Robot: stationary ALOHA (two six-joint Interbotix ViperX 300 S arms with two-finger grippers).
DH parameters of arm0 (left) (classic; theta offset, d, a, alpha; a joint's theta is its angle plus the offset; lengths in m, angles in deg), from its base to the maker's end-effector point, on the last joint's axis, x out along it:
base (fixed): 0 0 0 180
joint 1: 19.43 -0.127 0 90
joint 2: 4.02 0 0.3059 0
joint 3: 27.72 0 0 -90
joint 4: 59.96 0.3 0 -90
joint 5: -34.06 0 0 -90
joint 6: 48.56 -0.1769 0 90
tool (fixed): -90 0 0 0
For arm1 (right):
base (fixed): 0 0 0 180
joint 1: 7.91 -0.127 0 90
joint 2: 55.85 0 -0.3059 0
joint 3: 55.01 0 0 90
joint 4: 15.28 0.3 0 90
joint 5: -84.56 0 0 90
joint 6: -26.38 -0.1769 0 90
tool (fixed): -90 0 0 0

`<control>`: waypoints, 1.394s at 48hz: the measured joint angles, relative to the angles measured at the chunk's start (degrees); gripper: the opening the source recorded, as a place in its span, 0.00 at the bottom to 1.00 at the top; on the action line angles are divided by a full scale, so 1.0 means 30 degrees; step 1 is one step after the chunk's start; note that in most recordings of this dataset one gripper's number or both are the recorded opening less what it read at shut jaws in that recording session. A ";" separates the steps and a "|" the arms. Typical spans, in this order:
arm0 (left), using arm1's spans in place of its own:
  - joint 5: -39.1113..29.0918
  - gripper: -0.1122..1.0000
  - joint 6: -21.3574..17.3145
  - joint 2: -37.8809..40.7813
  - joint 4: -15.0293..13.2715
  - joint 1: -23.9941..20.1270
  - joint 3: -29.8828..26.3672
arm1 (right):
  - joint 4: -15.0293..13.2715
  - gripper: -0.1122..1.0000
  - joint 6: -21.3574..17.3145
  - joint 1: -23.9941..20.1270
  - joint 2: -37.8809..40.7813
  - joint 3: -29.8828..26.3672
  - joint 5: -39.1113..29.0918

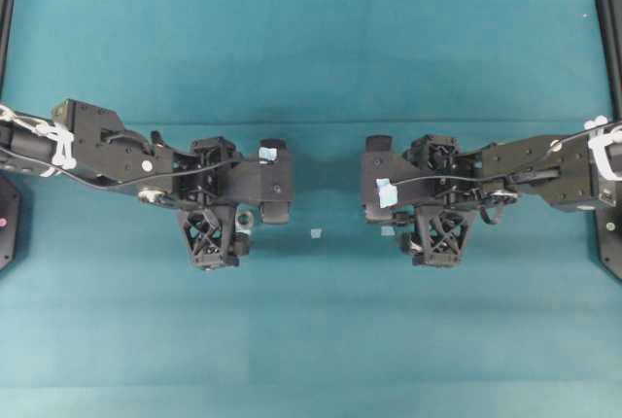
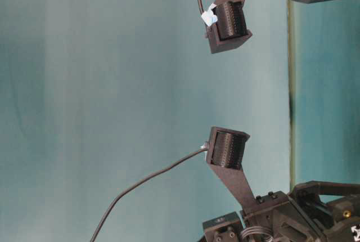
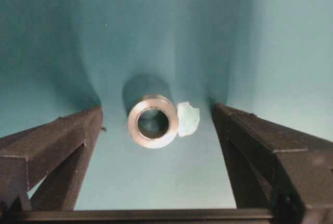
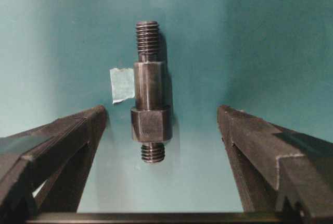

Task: Insert the washer onto the shaft with both hands.
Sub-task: 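Close left gripper on washer and right gripper on shaft hex collar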

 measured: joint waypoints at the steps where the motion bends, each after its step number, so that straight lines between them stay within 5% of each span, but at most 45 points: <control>1: 0.0000 0.95 0.0029 0.0000 0.0000 0.0000 0.0000 | -0.0029 0.95 -0.0029 -0.0029 0.0000 0.0000 0.0000; 54: 0.0029 0.94 0.0029 0.0000 0.0000 -0.0117 0.0000 | 0.0000 0.94 0.0000 -0.0176 0.0029 0.0117 0.0029; 60: 0.0029 0.93 0.0029 -0.0029 0.0000 -0.0146 0.0029 | 0.0000 0.91 0.0000 -0.0146 0.0029 0.0117 0.0029; 67: 0.0029 0.86 0.0029 0.0000 0.0000 -0.0117 0.0029 | 0.0000 0.77 0.0000 -0.0059 0.0029 0.0117 0.0000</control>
